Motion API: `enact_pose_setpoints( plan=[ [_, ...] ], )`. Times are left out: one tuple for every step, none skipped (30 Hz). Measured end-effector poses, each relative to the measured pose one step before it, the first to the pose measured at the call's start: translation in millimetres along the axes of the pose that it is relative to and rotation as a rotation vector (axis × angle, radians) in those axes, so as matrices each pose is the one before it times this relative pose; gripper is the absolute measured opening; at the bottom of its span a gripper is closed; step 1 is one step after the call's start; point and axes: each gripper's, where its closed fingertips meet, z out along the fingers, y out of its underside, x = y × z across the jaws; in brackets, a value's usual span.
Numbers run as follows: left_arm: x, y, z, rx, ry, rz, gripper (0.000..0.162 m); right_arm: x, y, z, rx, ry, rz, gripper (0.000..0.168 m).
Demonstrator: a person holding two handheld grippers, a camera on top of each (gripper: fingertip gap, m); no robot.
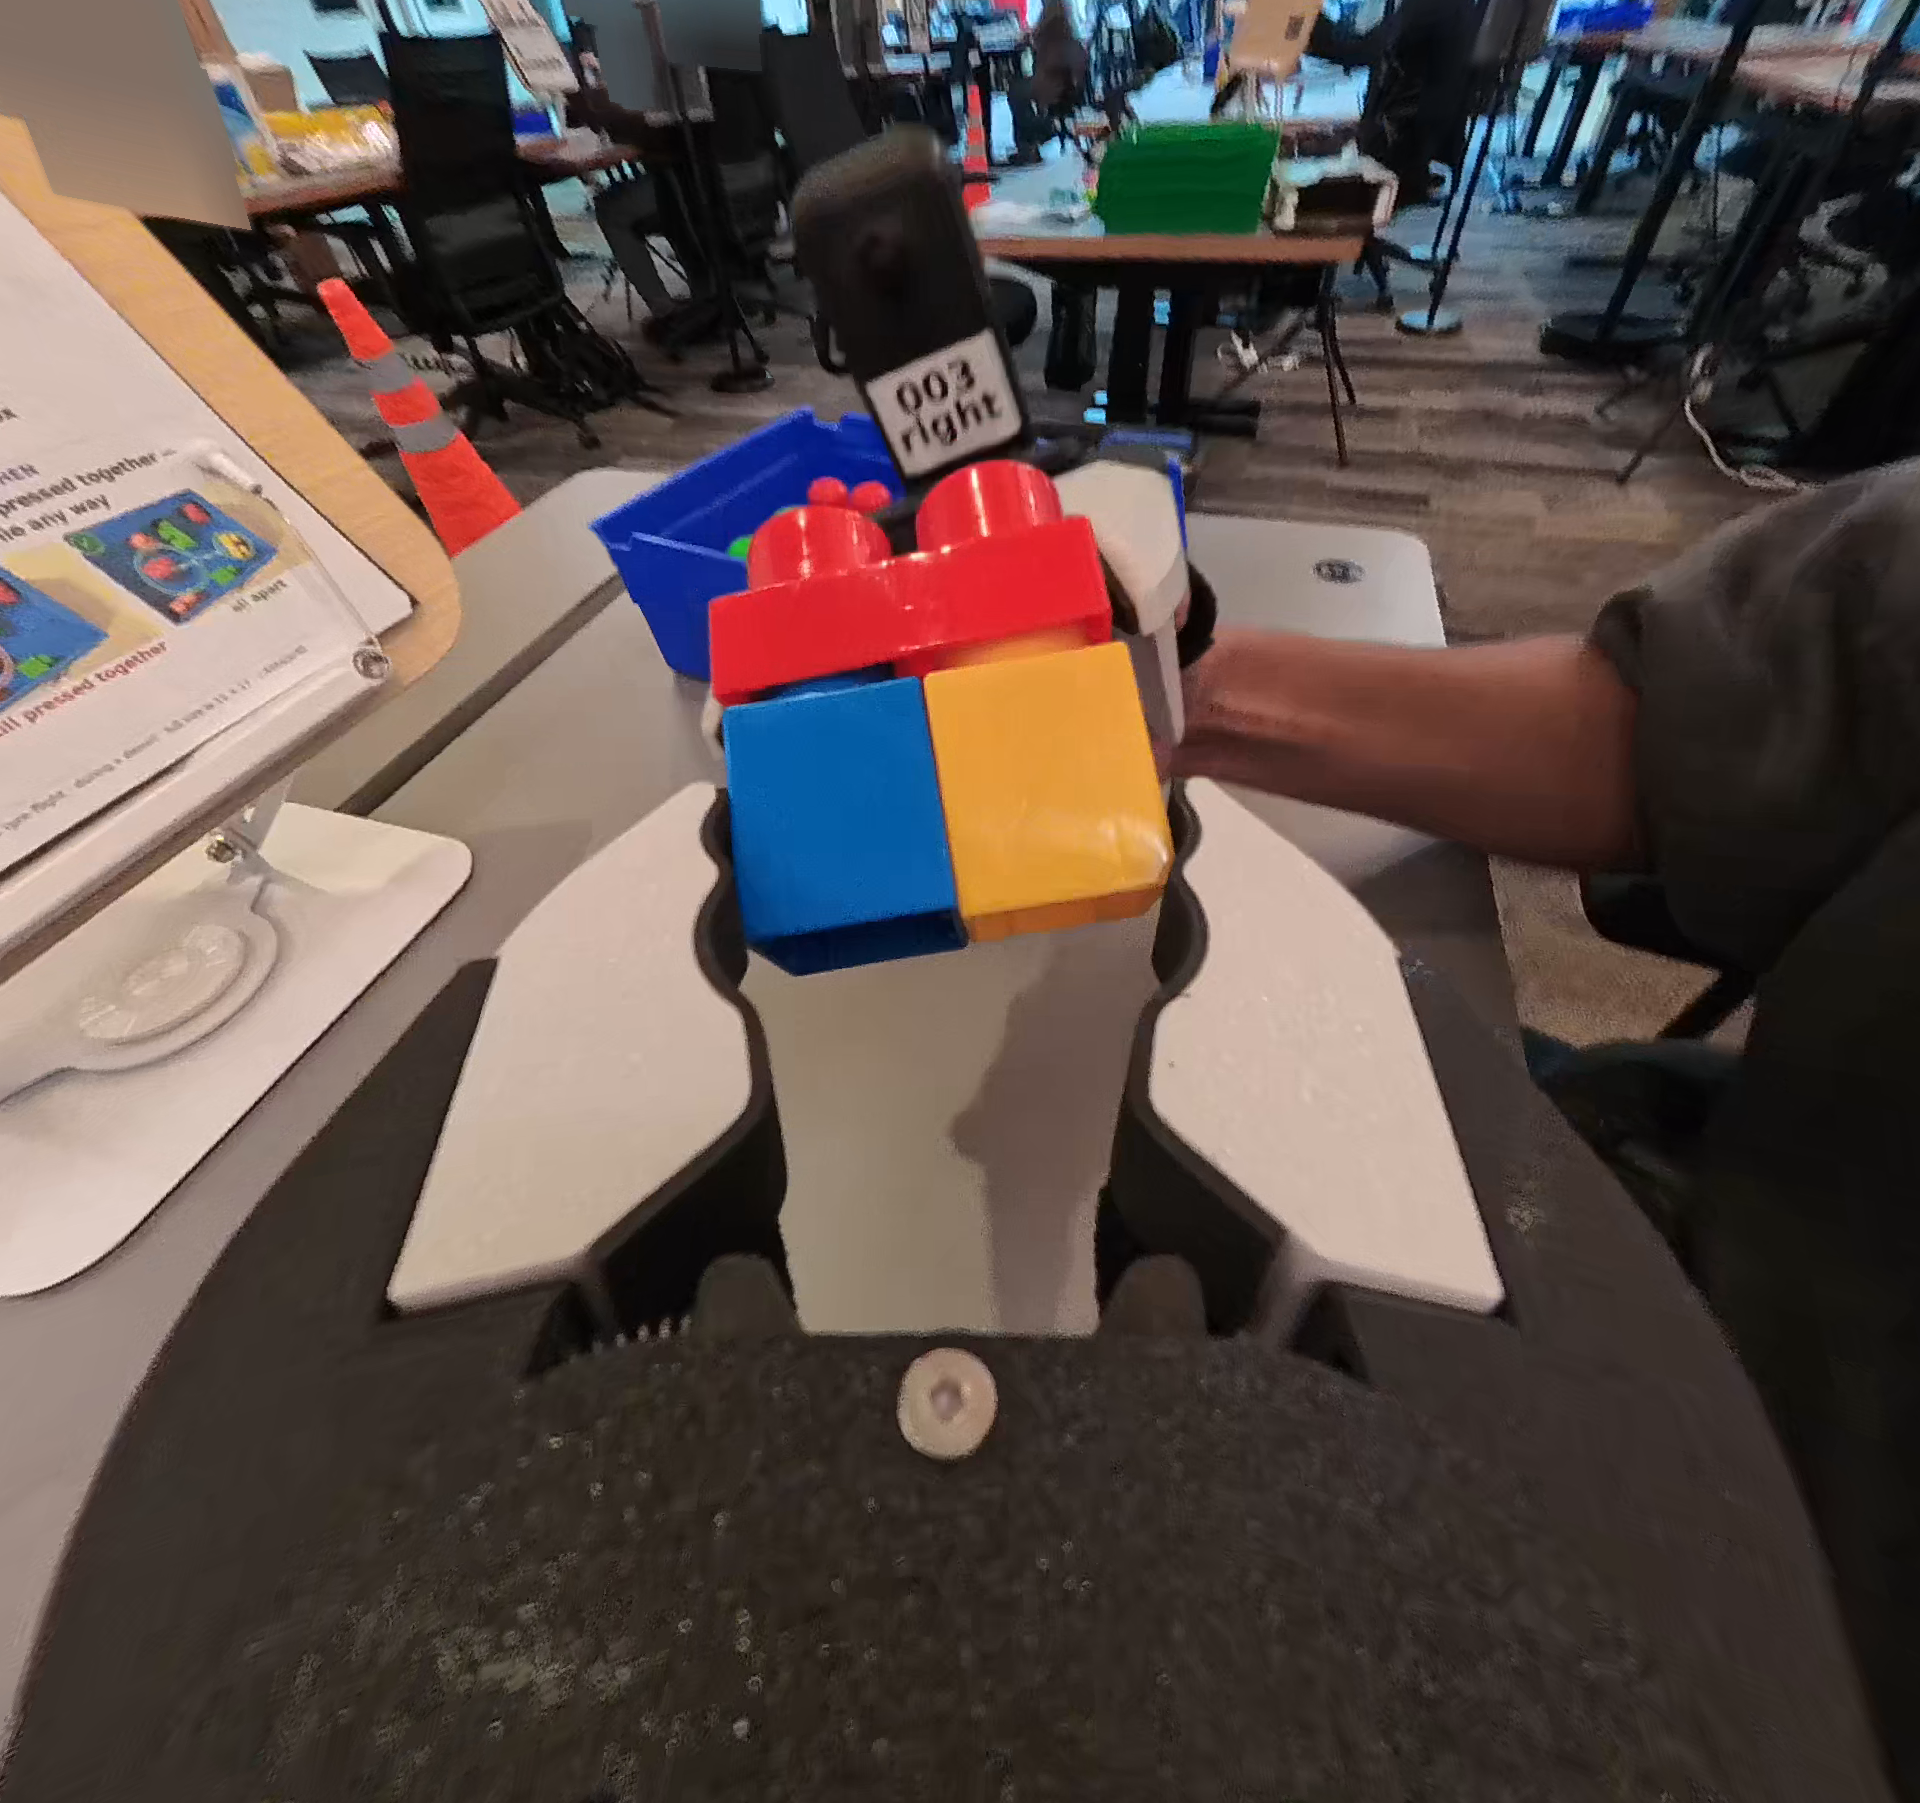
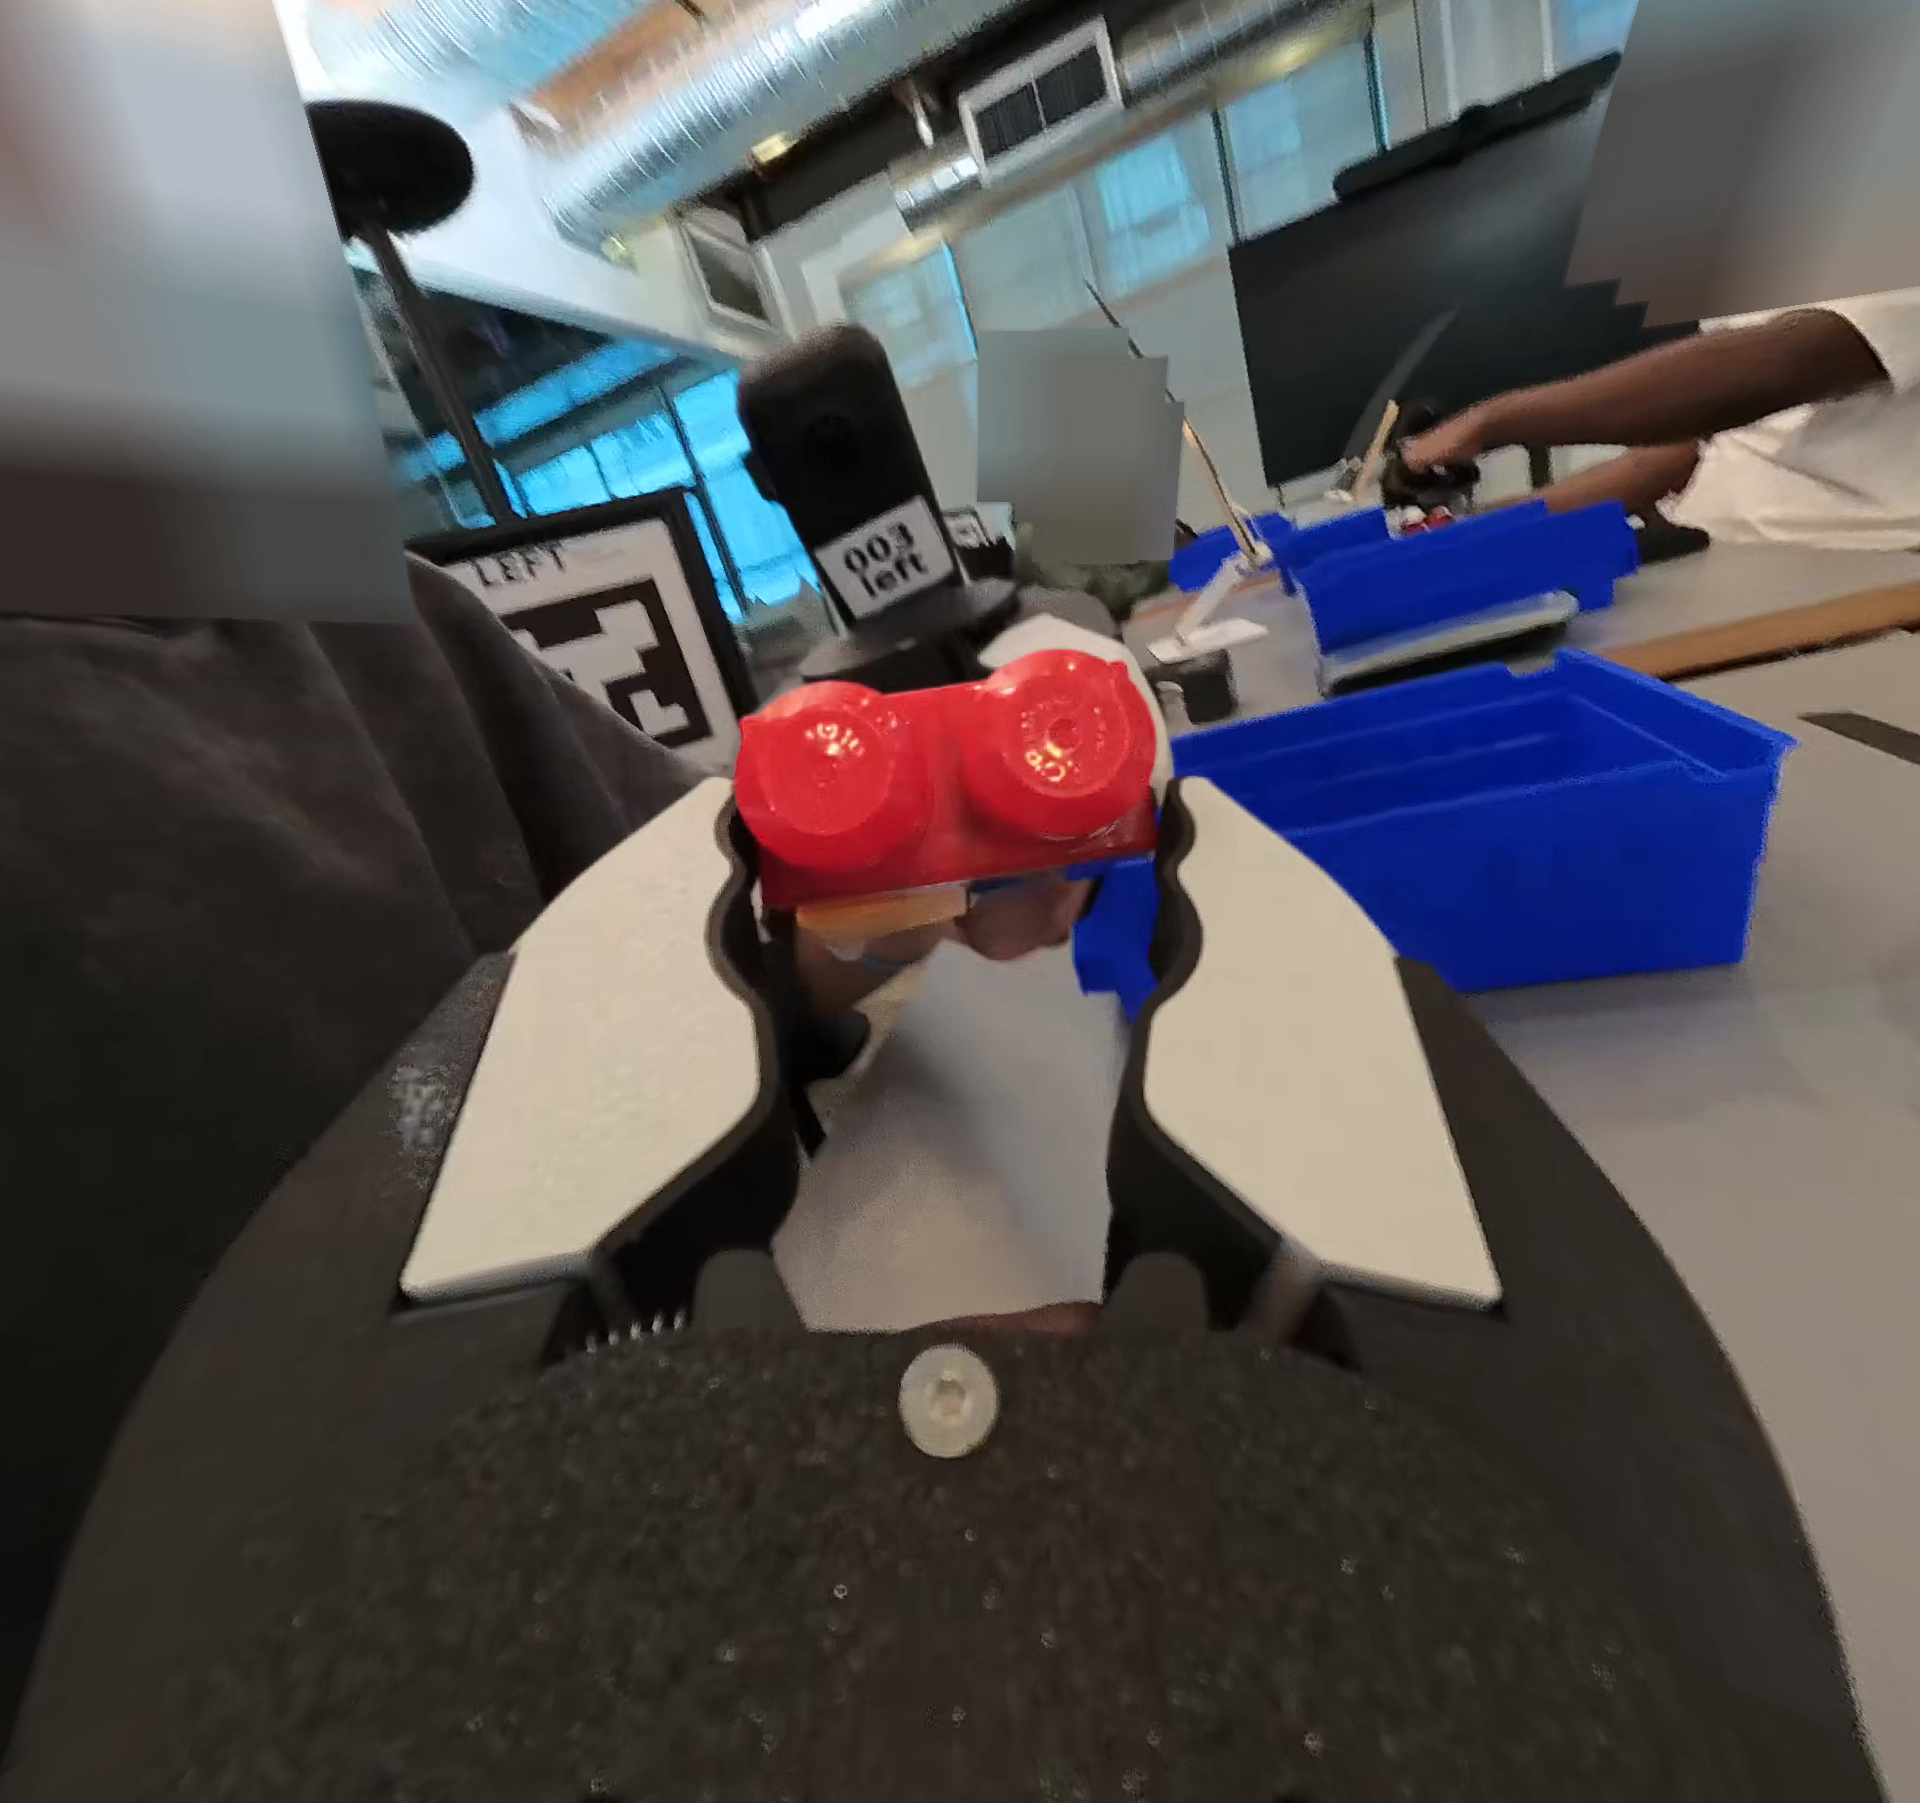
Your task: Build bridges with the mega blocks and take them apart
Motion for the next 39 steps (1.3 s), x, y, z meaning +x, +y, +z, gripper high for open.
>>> enact_pose_setpoints(
  plan=[
    [-2.49, 3.06, -2.17, -0.0200, 0.0026, 0.0047, 0.077, 4.45, 2.85, 0.61, -0.0279, 0.0406, -0.0103, 0.073],
    [-3.18, 1.70, -2.12, -0.0074, -0.0109, 0.0069, 0.077, 3.34, 2.49, 0.01, -0.0228, 0.0353, -0.0240, 0.072],
    [-1.65, 1.75, -1.68, -0.0074, -0.0066, 0.0086, 0.077, 0.90, 1.41, -0.43, -0.0108, 0.0172, -0.0143, 0.072],
    [-0.78, 1.94, -1.46, -0.0097, -0.0031, 0.0083, 0.077, 1.18, -0.06, -0.87, -0.0017, 0.0126, 0.0086, 0.075],
    [-1.05, 1.23, -1.78, -0.0041, -0.0091, 0.0122, 0.077, 1.80, -1.69, -1.99, 0.0100, 0.0133, 0.0212, 0.075],
    [-0.20, 1.15, -1.57, -0.0028, -0.0033, 0.0095, 0.077, 1.49, -1.49, -2.25, 0.0126, 0.0098, 0.0172, 0.075],
    [0.09, 1.58, -1.05, -0.0060, -0.0018, 0.0060, 0.077, 1.84, -0.43, -2.33, 0.0058, 0.0121, 0.0196, 0.078],
    [-0.60, 1.83, -0.75, -0.0073, -0.0141, 0.0177, 0.077, 3.24, -0.36, -2.63, 0.0051, 0.0154, 0.0395, 0.078],
    [-0.54, 3.83, -0.13, -0.0219, -0.0212, 0.0381, 0.077, 1.76, 0.23, -1.94, 0.0004, -0.0010, 0.0676, 0.077],
    [-0.70, 5.59, 0.43, -0.0362, -0.0305, 0.0578, 0.077, -0.04, 3.08, -0.02, -0.0190, -0.0111, 0.0793, 0.078],
    [-0.21, 5.95, 0.72, -0.0378, -0.0321, 0.0674, 0.077, 1.67, 5.02, 1.20, -0.0290, 0.0094, 0.0631, 0.075],
    [0.50, 5.42, 0.83, -0.0346, -0.0237, 0.0616, 0.077, 7.34, 7.30, 1.97, -0.0382, 0.0502, 0.0593, 0.068],
    [0.39, 4.50, 0.82, -0.0279, -0.0209, 0.0523, 0.077, 3.58, 7.66, 2.82, -0.0404, 0.0229, 0.0441, 0.071],
    [0.59, 4.08, 1.20, -0.0251, -0.0122, 0.0416, 0.077, 0.61, 5.54, 3.10, -0.0215, 0.0084, 0.0345, 0.068],
    [0.55, 4.17, 1.42, -0.0243, -0.0062, 0.0294, 0.077, 3.13, 5.41, 2.98, -0.0263, 0.0243, 0.0357, 0.067],
    [0.29, 3.48, 1.39, -0.0181, -0.0051, 0.0212, 0.077, 0.20, 3.51, 2.69, -0.0166, 0.0088, 0.0191, 0.067],
    [0.69, 2.93, 1.27, -0.0119, 0.0004, 0.0147, 0.077, -0.96, 2.44, 2.39, -0.0090, 0.0041, 0.0142, 0.065],
    [0.33, 2.48, 1.10, -0.0085, -0.0009, 0.0111, 0.077, 3.62, 4.48, 1.83, -0.0273, 0.0321, 0.0211, 0.059],
    [0.31, 1.80, 0.77, -0.0051, -0.0013, 0.0084, 0.077, 1.34, 2.59, 1.57, -0.0156, 0.0163, 0.0099, 0.058],
    [1.19, 1.56, 0.78, -0.0049, 0.0068, 0.0044, 0.077, -2.01, 0.65, 1.05, -0.0008, -0.0081, 0.0022, 0.055],
    [1.17, 0.91, 0.58, -0.0037, 0.0053, 0.0069, 0.077, -0.03, 0.27, 0.43, -0.0008, -0.0008, 0.0107, 0.050],
    [0.57, 0.30, 0.24, -0.0005, -0.0010, 0.0113, 0.077, 0.51, -0.91, 0.01, 0.0052, -0.0016, 0.0122, 0.049],
    [0.22, -0.03, -0.15, -0.0002, -0.0028, 0.0124, 0.077, 0.16, -0.64, -0.12, 0.0043, -0.0073, 0.0103, 0.047],
    [0.01, -0.43, -0.56, 0.0010, -0.0012, 0.0127, 0.077, 1.27, -0.08, -0.20, 0.0008, -0.0025, 0.0090, 0.042],
    [0.15, -0.52, -0.74, 0.0018, 0.0026, 0.0098, 0.077, 0.05, -0.32, -0.20, 0.0023, -0.0093, 0.0068, 0.039],
    [-0.31, -0.49, -0.65, 0.0023, 0.0012, 0.0062, 0.077, -0.76, -1.75, -0.51, 0.0132, -0.0132, 0.0091, 0.038],
    [-0.35, -0.61, -0.72, 0.0040, 0.0024, 0.0020, 0.077, 0.42, -1.14, -0.41, 0.0084, -0.0043, 0.0114, 0.035],
    [0.14, -0.50, -0.40, 0.0020, 0.0072, -0.0037, 0.077, -0.19, 0.64, 0.41, -0.0047, -0.0037, 0.0071, 0.035],
    [0.16, -0.03, -0.22, 0.0020, 0.0050, -0.0031, 0.077, -0.29, 0.03, 0.03, -0.0010, 0.0017, -0.0024, 0.035],
    [0.05, -0.05, 0.07, 0.0030, -0.0002, -0.0004, 0.077, 0.11, 0.15, -0.17, -0.0017, 0.0089, -0.0056, 0.035],
    [0.40, 0.04, 0.36, 0.0029, -0.0005, -0.0006, 0.077, -0.01, 0.88, -0.34, -0.0076, 0.0106, -0.0119, 0.035],
    [0.79, -0.31, 0.33, 0.0056, 0.0009, -0.0010, 0.077, -0.23, 1.08, -0.52, -0.0104, 0.0131, -0.0228, 0.035],
    [0.76, -0.53, 0.48, 0.0060, 0.0004, -0.0026, 0.077, 0.61, 0.75, -0.53, -0.0070, 0.0197, -0.0207, 0.035],
    [0.38, -0.02, 0.96, 0.0027, 0.0000, -0.0045, 0.077, 1.18, 0.45, -0.31, -0.0047, 0.0248, -0.0167, 0.034],
    [0.43, 0.30, 1.09, 0.0025, 0.0035, -0.0058, 0.077, 1.25, 0.90, -0.34, -0.0088, 0.0222, -0.0155, 0.035],
    [0.23, -0.03, 1.18, 0.0055, 0.0059, -0.0088, 0.076, 1.15, 0.04, -0.40, -0.0023, 0.0188, -0.0132, 0.034],
    [-0.08, -0.18, 1.09, 0.0064, 0.0053, -0.0113, 0.076, 0.97, -0.42, -0.51, 0.0028, 0.0120, -0.0042, 0.034],
    [0.23, 0.04, 1.14, 0.0042, 0.0078, -0.0076, 0.076, 1.00, 1.10, -0.42, -0.0046, 0.0081, -0.0018, 0.034],
    [0.22, -0.27, 0.76, 0.0049, 0.0037, -0.0002, 0.076, 0.20, -0.11, -0.59, 0.0052, -0.0024, 0.0028, 0.034]
  ],
)
